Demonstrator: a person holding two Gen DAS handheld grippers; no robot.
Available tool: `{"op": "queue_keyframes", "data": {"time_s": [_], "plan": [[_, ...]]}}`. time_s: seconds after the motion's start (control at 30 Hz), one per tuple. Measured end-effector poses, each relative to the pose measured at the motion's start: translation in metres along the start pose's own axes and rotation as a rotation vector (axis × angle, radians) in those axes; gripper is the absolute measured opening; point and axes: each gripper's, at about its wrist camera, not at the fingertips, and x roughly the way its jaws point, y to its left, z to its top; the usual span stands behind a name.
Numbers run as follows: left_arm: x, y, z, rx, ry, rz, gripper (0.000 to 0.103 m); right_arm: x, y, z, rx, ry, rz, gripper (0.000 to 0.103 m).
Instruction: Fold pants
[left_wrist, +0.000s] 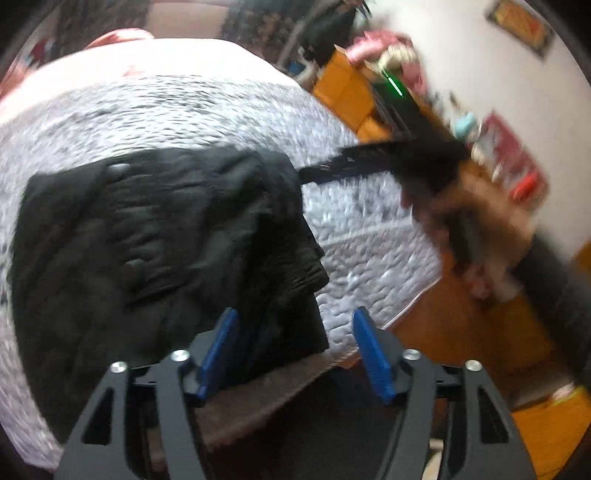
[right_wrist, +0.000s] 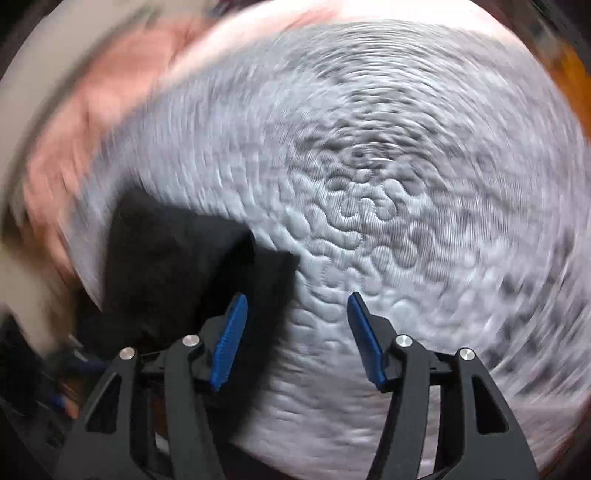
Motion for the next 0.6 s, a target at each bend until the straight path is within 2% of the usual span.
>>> {"op": "queue_keyframes", "data": {"time_s": [0.07,0.13,0.23,0.27,0.3,0.33,0.37,0.4,0.43,0.5,0.6], "plan": [[-0.022,0.02,-0.001,-0.07,-0.063,-0.001,0.075,-0.005,-0.005,-0.007,0.092,-0.052,0.13,0.066],[-0.04,0.047,-0.002,-0.144,-0.13,0.064,0.079,0.0,0.001,-0.014,0.139,-0.093,0.237,0.073],[-0.044,0.082,-0.003,-0.213,-0.136,0.218,0.081,0.03,0.012,-0.012,0.185,-0.08,0.285,0.075],[-0.042,0.091,-0.004,-0.221,-0.125,0.265,0.081,0.037,0.013,-0.009,0.197,-0.069,0.288,0.073],[-0.039,0.099,-0.005,-0.224,-0.107,0.311,0.081,0.045,0.015,-0.008,0.211,-0.06,0.29,0.049],[-0.036,0.105,-0.005,-0.226,-0.093,0.347,0.081,0.053,0.016,-0.008,0.229,-0.046,0.313,0.02],[-0.035,0.111,-0.005,-0.228,-0.083,0.382,0.081,0.056,0.018,-0.007,0.25,-0.034,0.318,0.018],[-0.034,0.117,-0.006,-0.234,-0.077,0.413,0.081,0.053,0.021,-0.007,0.253,-0.039,0.296,0.012],[-0.034,0.12,-0.007,-0.239,-0.076,0.421,0.081,0.046,0.026,-0.008,0.255,-0.043,0.263,0.011],[-0.035,0.125,-0.01,-0.247,-0.078,0.431,0.084,0.042,0.022,-0.012,0.3,-0.042,0.241,0.01],[-0.031,0.126,-0.012,-0.232,-0.067,0.436,0.085,0.048,0.012,-0.02,0.322,-0.045,0.151,0.014]]}}
